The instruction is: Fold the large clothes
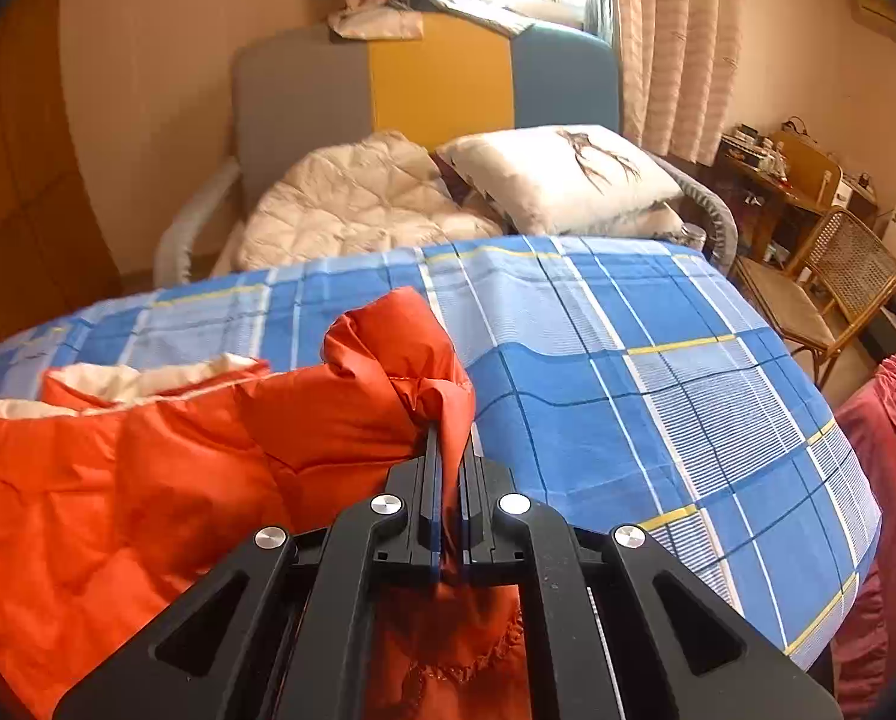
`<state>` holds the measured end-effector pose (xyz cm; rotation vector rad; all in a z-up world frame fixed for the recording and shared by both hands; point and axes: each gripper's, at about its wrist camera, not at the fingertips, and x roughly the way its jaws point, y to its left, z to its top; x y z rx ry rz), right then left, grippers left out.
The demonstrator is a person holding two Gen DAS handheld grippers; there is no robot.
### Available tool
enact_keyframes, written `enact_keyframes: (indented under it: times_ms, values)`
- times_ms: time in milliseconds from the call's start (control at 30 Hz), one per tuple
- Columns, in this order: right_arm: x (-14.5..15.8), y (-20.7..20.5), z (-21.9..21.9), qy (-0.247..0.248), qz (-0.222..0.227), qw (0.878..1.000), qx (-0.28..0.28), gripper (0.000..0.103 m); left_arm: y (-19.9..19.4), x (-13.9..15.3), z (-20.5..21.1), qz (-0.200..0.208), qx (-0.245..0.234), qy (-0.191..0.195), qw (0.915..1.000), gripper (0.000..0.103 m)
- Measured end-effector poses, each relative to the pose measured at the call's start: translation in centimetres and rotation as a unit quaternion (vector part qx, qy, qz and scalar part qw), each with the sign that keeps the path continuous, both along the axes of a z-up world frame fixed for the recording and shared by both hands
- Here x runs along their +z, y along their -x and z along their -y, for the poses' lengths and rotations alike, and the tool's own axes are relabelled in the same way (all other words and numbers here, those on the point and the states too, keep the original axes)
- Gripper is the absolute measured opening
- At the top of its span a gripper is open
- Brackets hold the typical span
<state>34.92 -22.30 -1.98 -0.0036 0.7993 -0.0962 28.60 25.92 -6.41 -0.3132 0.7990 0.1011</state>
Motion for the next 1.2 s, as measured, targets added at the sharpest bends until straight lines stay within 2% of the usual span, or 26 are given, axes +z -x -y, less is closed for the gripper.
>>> enact_keyframes:
  times_ms: [267, 367, 400, 467, 500, 533, 567, 600, 633, 667, 700, 833, 933, 1067, 1200]
  values:
    - [-5.0, -3.6, -1.0, 0.049, -0.056, 0.997, -0.022, 0.004, -3.3, -5.3, 0.9, -0.071, 0.006, -0.022, 0.9972, 0.004]
    - [-6.2, -4.2, -1.0, 0.055, -0.072, 0.996, -0.027, 0.004, -3.5, -5.4, 1.2, -0.077, 0.008, -0.030, 0.9965, 0.005]
    - [-6.2, -4.3, -0.9, 0.055, -0.074, 0.995, -0.026, 0.004, -3.3, -5.0, 1.2, -0.078, 0.011, -0.033, 0.9963, 0.009]
    - [-5.8, -4.2, -0.8, 0.053, -0.074, 0.996, -0.023, 0.004, -2.5, -3.8, 1.1, -0.067, 0.027, -0.042, 0.9965, 0.026]
    - [-5.6, -4.0, -0.8, 0.050, -0.072, 0.996, -0.024, 0.004, -1.8, -3.0, 1.0, -0.055, 0.036, -0.044, 0.9969, 0.038]
    - [-5.2, -3.8, -0.6, 0.041, -0.070, 0.996, -0.024, 0.008, -1.4, -2.3, 1.0, -0.042, 0.039, -0.045, 0.9974, 0.044]
    - [-4.6, -3.4, -0.3, 0.033, -0.064, 0.997, -0.026, 0.013, -1.0, -1.5, 1.1, -0.029, 0.040, -0.047, 0.9976, 0.046]
    - [-4.1, -3.1, -0.2, 0.032, -0.058, 0.997, -0.027, 0.029, -0.3, -0.4, 1.6, -0.014, 0.039, -0.057, 0.9975, 0.046]
    - [-3.5, -2.7, -0.2, 0.027, -0.050, 0.998, -0.028, 0.056, 0.1, 0.2, 2.0, -0.004, 0.035, -0.060, 0.9976, 0.046]
    - [-2.7, -1.9, -0.2, 0.019, -0.036, 0.999, -0.029, 0.068, 0.8, 1.0, 2.7, 0.010, 0.026, -0.057, 0.9980, 0.046]
    - [-2.1, -1.3, -0.3, 0.017, -0.022, 0.999, -0.029, 0.070, 1.2, 1.7, 3.3, 0.021, 0.020, -0.056, 0.9980, 0.046]
    - [0.3, 2.0, -2.0, -0.008, 0.010, 1.000, 0.000, 0.070, 2.6, 3.5, 6.7, 0.050, -0.032, -0.047, 0.9971, 0.046]
    - [1.4, 4.3, -4.2, -0.029, 0.025, 0.999, 0.028, 0.070, 2.9, 3.9, 10.2, 0.056, -0.080, -0.042, 0.9943, 0.046]
    - [1.7, 6.2, -7.6, -0.042, 0.030, 0.997, 0.066, 0.070, 2.3, 3.7, 14.4, 0.054, -0.125, -0.045, 0.9897, 0.046]
    - [0.8, 6.6, -10.0, -0.032, 0.024, 0.995, 0.087, 0.070, 0.6, 2.5, 16.7, 0.032, -0.138, -0.042, 0.9890, 0.046]
